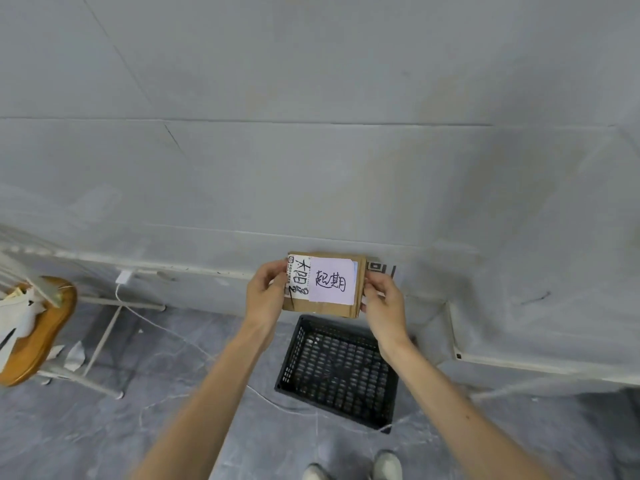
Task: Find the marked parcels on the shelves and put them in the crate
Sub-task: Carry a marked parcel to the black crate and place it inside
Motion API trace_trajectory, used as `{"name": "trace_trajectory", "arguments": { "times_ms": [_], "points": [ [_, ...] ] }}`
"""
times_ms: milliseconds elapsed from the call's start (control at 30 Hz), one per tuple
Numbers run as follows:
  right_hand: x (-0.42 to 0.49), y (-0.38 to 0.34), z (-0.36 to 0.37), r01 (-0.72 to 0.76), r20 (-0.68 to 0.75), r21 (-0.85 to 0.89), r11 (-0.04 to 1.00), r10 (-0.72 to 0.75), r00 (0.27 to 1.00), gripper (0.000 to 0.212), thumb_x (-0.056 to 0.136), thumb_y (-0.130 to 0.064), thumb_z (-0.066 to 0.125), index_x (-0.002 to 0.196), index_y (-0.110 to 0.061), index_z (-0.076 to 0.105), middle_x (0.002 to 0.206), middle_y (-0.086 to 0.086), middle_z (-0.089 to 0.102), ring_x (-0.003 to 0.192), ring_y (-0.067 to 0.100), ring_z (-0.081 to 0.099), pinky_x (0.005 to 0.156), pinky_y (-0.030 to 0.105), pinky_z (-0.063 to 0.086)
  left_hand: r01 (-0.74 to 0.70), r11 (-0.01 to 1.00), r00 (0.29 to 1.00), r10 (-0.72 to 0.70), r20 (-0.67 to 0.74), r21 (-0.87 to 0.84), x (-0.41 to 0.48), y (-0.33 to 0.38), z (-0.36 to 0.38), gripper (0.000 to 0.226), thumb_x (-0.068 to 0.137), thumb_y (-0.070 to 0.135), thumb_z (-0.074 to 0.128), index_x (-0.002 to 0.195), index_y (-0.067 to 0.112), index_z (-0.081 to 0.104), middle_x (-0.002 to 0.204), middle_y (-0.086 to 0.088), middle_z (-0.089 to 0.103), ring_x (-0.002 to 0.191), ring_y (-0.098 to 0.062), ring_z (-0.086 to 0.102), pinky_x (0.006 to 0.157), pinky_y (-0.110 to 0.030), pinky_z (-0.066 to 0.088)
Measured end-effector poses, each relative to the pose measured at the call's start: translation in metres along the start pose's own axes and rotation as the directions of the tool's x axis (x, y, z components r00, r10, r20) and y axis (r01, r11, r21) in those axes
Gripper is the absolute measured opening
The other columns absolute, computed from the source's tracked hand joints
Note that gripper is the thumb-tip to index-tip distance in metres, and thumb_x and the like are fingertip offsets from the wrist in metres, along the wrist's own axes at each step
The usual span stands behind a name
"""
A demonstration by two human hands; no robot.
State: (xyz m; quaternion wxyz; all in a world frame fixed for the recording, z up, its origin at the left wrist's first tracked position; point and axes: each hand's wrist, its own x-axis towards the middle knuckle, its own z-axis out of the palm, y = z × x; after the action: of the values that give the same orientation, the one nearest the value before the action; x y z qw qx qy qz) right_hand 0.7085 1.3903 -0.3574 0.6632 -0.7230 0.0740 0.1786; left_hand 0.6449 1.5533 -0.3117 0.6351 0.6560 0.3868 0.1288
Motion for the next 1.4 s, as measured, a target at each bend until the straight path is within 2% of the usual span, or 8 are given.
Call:
{"name": "trace_trajectory", "arguments": {
  "times_ms": [133, 333, 600, 800, 967, 1100, 1333, 1400],
  "points": [
    [0.022, 0.033, -0.003, -0.024, -0.031, 0.033, 0.999, 0.025, 0.999, 0.025, 0.103, -0.007, 0.046, 0.106, -0.024, 0.064, 0.107, -0.009, 0.068, 0.103, 0.013, 0.065, 0.089, 0.028, 0.055, 0.029, 0.999, 1.000, -0.029, 0.006, 0.037, 0.024, -0.038, 0.015, 0.023, 0.101, 0.006, 0.050, 0.113, 0.013, 0.069, 0.110, -0.006, 0.073, 0.079, -0.008, 0.066, 0.055, -0.017, 0.051],
    [0.054, 0.122, 0.004, -0.184, -0.062, 0.025, 0.983, 0.185, 0.981, 0.025, 0.105, -0.014, 0.043, 0.110, -0.027, 0.064, 0.111, -0.004, 0.070, 0.106, 0.017, 0.067, 0.097, 0.046, 0.055, 0.092, 0.991, 0.995, -0.096, 0.036, 0.095, 0.060, -0.114, 0.030, 0.025, 0.102, 0.009, 0.050, 0.113, 0.014, 0.072, 0.106, 0.000, 0.075, 0.081, -0.007, 0.067, 0.052, -0.016, 0.048],
    [0.093, 0.239, 0.020, -0.342, -0.181, 0.004, 0.940, 0.337, 0.924, 0.030, 0.107, -0.015, 0.039, 0.106, -0.028, 0.066, 0.110, -0.007, 0.068, 0.111, 0.018, 0.062, 0.105, 0.043, 0.049, 0.196, 0.970, 0.965, -0.216, 0.151, 0.141, 0.116, -0.238, 0.037, 0.028, 0.101, 0.004, 0.052, 0.105, 0.018, 0.075, 0.110, 0.000, 0.076, 0.106, -0.020, 0.070, 0.093, -0.035, 0.056],
    [0.133, 0.331, 0.042, -0.394, -0.253, 0.071, 0.917, 0.398, 0.882, 0.035, 0.106, -0.020, 0.043, 0.090, -0.033, 0.071, 0.109, -0.002, 0.074, 0.108, 0.022, 0.067, 0.100, 0.050, 0.052, 0.259, 0.940, 0.909, -0.315, 0.273, 0.222, 0.173, -0.316, 0.045, 0.029, 0.102, 0.011, 0.052, 0.112, 0.029, 0.073, 0.096, 0.023, 0.075, 0.096, 0.001, 0.068, 0.099, -0.033, 0.052],
    [0.165, 0.401, 0.068, -0.456, -0.253, 0.094, 0.885, 0.465, 0.849, 0.030, 0.107, -0.021, 0.043, 0.100, -0.029, 0.071, 0.110, 0.001, 0.074, 0.107, 0.022, 0.067, 0.098, 0.050, 0.054, 0.377, 0.898, 0.858, -0.431, 0.279, 0.227, 0.211, -0.385, 0.055, 0.031, 0.102, 0.017, 0.052, 0.128, 0.026, 0.067, 0.117, 0.003, 0.074, 0.113, -0.019, 0.067, 0.107, -0.043, 0.048],
    [0.189, 0.454, 0.078, -0.508, -0.237, 0.106, 0.855, 0.518, 0.822, 0.029, 0.107, -0.015, 0.039, 0.109, -0.020, 0.067, 0.112, 0.006, 0.071, 0.106, 0.023, 0.066, 0.099, 0.047, 0.053, 0.442, 0.863, 0.838, -0.495, 0.229, 0.246, 0.233, -0.439, 0.062, 0.018, 0.099, 0.021, 0.057, 0.107, 0.033, 0.068, 0.111, 0.001, 0.075, 0.109, -0.022, 0.068, 0.106, -0.046, 0.048],
    [0.219, 0.519, 0.094, -0.602, -0.182, 0.107, 0.791, 0.611, 0.770, 0.031, 0.107, -0.016, 0.041, 0.121, -0.018, 0.068, 0.116, 0.006, 0.071, 0.110, 0.025, 0.065, 0.101, 0.048, 0.052, 0.417, 0.832, 0.838, -0.508, 0.200, 0.365, 0.253, -0.505, 0.068, 0.032, 0.102, 0.016, 0.049, 0.134, 0.018, 0.053, 0.113, 0.001, 0.063, 0.087, -0.002, 0.056, 0.068, -0.018, 0.042],
    [0.230, 0.532, 0.097, -0.624, -0.158, 0.123, 0.772, 0.636, 0.755, 0.031, 0.107, -0.015, 0.042, 0.128, -0.015, 0.064, 0.118, 0.007, 0.071, 0.107, 0.023, 0.066, 0.098, 0.045, 0.054, 0.419, 0.824, 0.830, -0.518, 0.208, 0.381, 0.261, -0.519, 0.072, 0.037, 0.103, 0.014, 0.048, 0.139, 0.017, 0.052, 0.115, 0.002, 0.063, 0.087, -0.002, 0.055, 0.073, -0.019, 0.041]
  ]
}}
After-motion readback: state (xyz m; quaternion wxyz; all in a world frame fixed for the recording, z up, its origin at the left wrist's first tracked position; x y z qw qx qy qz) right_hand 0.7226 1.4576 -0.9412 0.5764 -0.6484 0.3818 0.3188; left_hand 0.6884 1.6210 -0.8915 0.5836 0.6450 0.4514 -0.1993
